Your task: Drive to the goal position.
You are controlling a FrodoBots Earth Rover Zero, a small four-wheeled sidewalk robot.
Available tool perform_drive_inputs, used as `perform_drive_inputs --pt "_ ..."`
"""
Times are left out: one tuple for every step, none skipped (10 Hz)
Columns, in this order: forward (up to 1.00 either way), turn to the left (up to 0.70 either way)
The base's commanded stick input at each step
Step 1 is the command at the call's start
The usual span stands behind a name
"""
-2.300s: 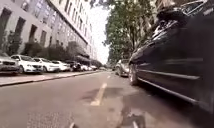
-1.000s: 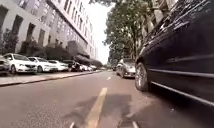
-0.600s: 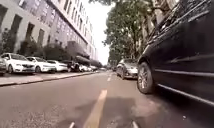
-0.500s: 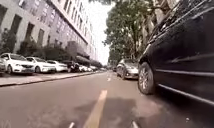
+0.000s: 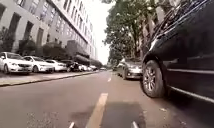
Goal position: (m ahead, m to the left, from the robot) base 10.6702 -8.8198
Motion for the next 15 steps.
perform_drive_inputs --pt "0.70 0.00" --pt "0.70 0.00" --pt "0.70 0.00" --pt "0.70 0.00" --pt "0.70 0.00" --pt "0.70 0.00" --pt "0.70 0.00" --pt "0.70 0.00" --pt "0.70 0.00" --pt "0.70 0.00" --pt "0.70 0.00" --pt "0.70 0.00" --pt "0.70 0.00" --pt "0.70 0.00" --pt "0.70 0.00"
